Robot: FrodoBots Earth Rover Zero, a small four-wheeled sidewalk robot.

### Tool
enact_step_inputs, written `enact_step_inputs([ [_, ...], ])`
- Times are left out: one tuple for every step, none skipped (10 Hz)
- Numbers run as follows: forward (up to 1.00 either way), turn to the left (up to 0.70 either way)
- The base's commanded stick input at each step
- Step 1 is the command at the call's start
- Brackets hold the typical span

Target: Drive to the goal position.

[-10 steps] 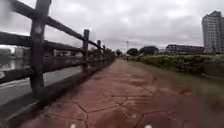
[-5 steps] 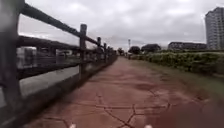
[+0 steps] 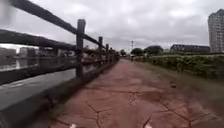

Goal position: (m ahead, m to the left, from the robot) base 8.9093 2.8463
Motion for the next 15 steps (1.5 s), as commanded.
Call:
enact_step_inputs([
  [0.85,-0.33],
  [0.85,-0.33],
  [0.85,-0.33],
  [0.85,-0.33],
  [0.85,-0.33],
  [0.85,-0.33],
  [0.85,-0.33],
  [0.85,-0.33],
  [0.85,-0.33],
  [0.85,-0.33],
  [0.85,-0.33],
  [0.85,-0.33],
  [0.85,-0.29],
  [0.85,-0.21],
  [0.85,-0.09],
])
